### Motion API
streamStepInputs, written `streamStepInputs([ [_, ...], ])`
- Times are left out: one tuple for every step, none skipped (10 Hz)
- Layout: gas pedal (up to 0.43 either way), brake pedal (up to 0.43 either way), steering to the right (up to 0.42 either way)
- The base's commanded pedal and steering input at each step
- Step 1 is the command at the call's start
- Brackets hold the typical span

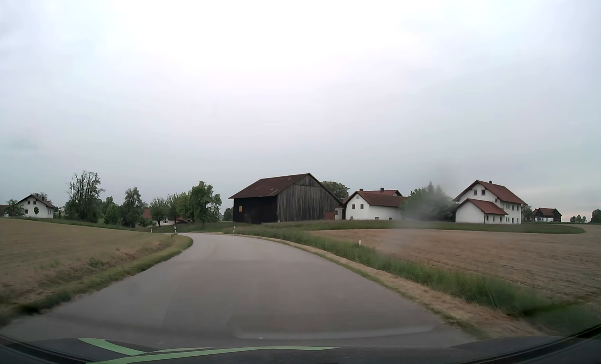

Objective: Follow the waypoints while adhering to traffic rules and regulations

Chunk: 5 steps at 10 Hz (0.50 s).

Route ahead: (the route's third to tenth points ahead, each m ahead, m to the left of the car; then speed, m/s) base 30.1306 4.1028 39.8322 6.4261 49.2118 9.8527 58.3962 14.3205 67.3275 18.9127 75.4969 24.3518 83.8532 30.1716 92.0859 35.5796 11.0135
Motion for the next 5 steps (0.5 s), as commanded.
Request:
streamStepInputs([
  [0.299, 0.000, -0.031],
  [0.299, 0.000, -0.036],
  [0.299, 0.000, -0.042],
  [0.299, 0.000, -0.045],
  [0.299, 0.000, -0.045],
])
